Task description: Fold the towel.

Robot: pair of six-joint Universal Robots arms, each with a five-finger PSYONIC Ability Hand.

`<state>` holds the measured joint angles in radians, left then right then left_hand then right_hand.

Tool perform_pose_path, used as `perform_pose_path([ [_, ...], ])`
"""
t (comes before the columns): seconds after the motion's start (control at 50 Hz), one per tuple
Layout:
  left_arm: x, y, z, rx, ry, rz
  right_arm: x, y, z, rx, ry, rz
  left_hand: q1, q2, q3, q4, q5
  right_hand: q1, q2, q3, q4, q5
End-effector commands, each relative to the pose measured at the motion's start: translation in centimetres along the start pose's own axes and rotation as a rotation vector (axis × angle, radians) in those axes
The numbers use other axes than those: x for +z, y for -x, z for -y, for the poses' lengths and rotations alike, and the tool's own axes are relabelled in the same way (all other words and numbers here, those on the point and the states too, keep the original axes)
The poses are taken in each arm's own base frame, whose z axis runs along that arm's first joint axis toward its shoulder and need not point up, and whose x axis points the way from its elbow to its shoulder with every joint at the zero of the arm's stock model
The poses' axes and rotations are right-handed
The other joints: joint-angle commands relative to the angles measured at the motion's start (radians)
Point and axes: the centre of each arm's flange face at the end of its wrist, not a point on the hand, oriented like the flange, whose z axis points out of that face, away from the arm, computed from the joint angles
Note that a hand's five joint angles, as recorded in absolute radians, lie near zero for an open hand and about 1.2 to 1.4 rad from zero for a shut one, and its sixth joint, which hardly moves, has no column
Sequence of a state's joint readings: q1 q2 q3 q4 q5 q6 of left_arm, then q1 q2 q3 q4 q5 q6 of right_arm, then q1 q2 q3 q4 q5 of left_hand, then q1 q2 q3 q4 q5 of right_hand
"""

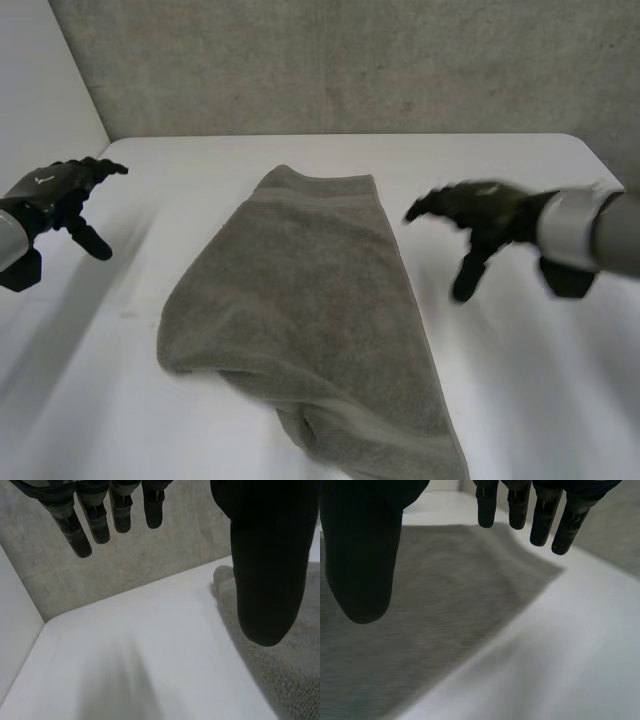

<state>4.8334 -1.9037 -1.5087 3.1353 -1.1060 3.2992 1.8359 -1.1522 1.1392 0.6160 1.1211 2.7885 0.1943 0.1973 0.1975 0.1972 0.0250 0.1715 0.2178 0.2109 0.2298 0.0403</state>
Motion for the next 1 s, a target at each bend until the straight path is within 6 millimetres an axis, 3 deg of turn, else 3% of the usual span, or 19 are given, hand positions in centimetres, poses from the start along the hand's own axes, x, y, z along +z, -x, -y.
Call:
perform_pose_path([
  [0.02, 0.4, 0.5, -0.5, 0.006, 0.001, 0.009, 2.9, 7.5, -3.2, 0.084, 0.062, 0.177, 0.031, 0.028, 0.028, 0.028, 0.026, 0.003, -0.043, -0.036, -0.055, -0.040],
  [0.04, 0.4, 0.5, -0.5, 0.007, 0.000, 0.009, 3.3, 9.0, -3.7, 0.107, 0.065, 0.209, 0.031, 0.028, 0.028, 0.028, 0.026, 0.003, -0.043, -0.036, -0.055, -0.040],
  [0.2, 0.4, 0.0, -0.6, 0.007, 0.004, 0.000, 4.9, 13.7, -5.0, 0.197, 0.042, 0.297, 0.031, 0.028, 0.028, 0.028, 0.026, 0.003, -0.043, -0.036, -0.055, -0.040],
  [0.32, 0.3, -0.1, -0.8, 0.006, 0.006, -0.004, 6.6, 14.6, -6.6, 0.171, 0.033, 0.207, 0.028, 0.025, 0.025, 0.025, 0.023, 0.003, -0.043, -0.036, -0.055, -0.040],
  [0.38, 0.3, -0.4, -0.9, 0.006, 0.009, -0.009, 7.5, 14.3, -7.2, 0.142, 0.011, 0.117, 0.025, 0.022, 0.022, 0.022, 0.020, 0.137, 0.090, 0.097, 0.078, 0.093],
  [0.42, 0.3, -0.5, -0.9, 0.007, 0.008, -0.013, 8.2, 13.9, -7.4, 0.099, -0.019, 0.063, 0.025, 0.022, 0.022, 0.022, 0.020, 0.396, 0.350, 0.357, 0.338, 0.353],
  [0.52, 0.3, -1.0, -1.0, 0.009, 0.011, -0.024, 8.0, 13.6, -7.7, 0.066, -0.014, 0.059, 0.025, 0.022, 0.022, 0.022, 0.020, 0.689, 0.642, 0.649, 0.630, 0.645],
  [0.54, 0.3, -1.1, -0.9, 0.010, 0.011, -0.028, 7.7, 13.7, -7.8, 0.062, -0.017, 0.072, 0.025, 0.022, 0.022, 0.022, 0.020, 1.040, 0.994, 1.001, 0.982, 0.997],
  [0.56, 0.3, -1.1, -0.9, 0.010, 0.011, -0.028, 7.2, 13.7, -7.4, 0.059, -0.029, 0.088, 0.025, 0.022, 0.022, 0.022, 0.020, 1.223, 1.177, 1.183, 1.165, 1.180],
  [0.68, 0.2, -1.7, -1.2, 0.008, 0.020, -0.043, 5.4, 13.8, -5.7, 0.021, -0.095, 0.159, 0.025, 0.022, 0.022, 0.022, 0.020, 1.225, 1.178, 1.185, 1.166, 1.181],
  [0.76, 0.0, -2.6, -1.4, 0.012, 0.026, -0.065, 3.6, 10.0, -3.7, -0.080, -0.158, 0.107, 0.022, 0.019, 0.019, 0.019, 0.017, 1.225, 1.178, 1.185, 1.166, 1.181],
  [0.82, -0.2, -3.4, -1.4, 0.019, 0.024, -0.083, 2.9, 8.3, -3.9, -0.169, -0.123, 0.069, 0.022, 0.019, 0.019, 0.019, 0.017, 1.225, 1.178, 1.185, 1.166, 1.181],
  [0.86, -0.2, -3.7, -1.3, 0.024, 0.021, -0.091, 2.5, 8.3, -4.5, -0.173, -0.082, 0.079, 0.022, 0.019, 0.019, 0.019, 0.017, 1.225, 1.178, 1.185, 1.166, 1.181],
  [0.88, -0.3, -4.0, -1.3, 0.026, 0.021, -0.097, 2.4, 8.5, -5.0, -0.136, -0.048, 0.086, 0.022, 0.019, 0.019, 0.019, 0.017, 1.075, 1.028, 1.035, 1.016, 1.031],
  [0.94, -0.3, -4.2, -1.2, 0.029, 0.018, -0.101, 2.6, 8.8, -5.5, -0.071, -0.029, 0.098, 0.022, 0.019, 0.019, 0.019, 0.017, 0.997, 0.951, 0.957, 0.939, 0.954],
  [0.96, -0.3, -4.3, -1.3, 0.030, 0.018, -0.106, 2.9, 9.2, -5.8, 0.008, -0.019, 0.116, 0.022, 0.019, 0.019, 0.019, 0.017, 0.869, 0.823, 0.829, 0.811, 0.826],
  [0.98, -0.3, -4.3, -1.2, 0.032, 0.014, -0.103, 3.1, 9.5, -6.0, 0.089, -0.020, 0.126, 0.022, 0.019, 0.019, 0.019, 0.017, 0.592, 0.545, 0.552, 0.533, 0.548],
  [1.0, -0.3, -4.3, -1.2, 0.032, 0.014, -0.103, 3.1, 9.5, -6.0, 0.090, -0.020, 0.126, 0.022, 0.019, 0.019, 0.019, 0.017, 0.589, 0.542, 0.549, 0.530, 0.545],
])
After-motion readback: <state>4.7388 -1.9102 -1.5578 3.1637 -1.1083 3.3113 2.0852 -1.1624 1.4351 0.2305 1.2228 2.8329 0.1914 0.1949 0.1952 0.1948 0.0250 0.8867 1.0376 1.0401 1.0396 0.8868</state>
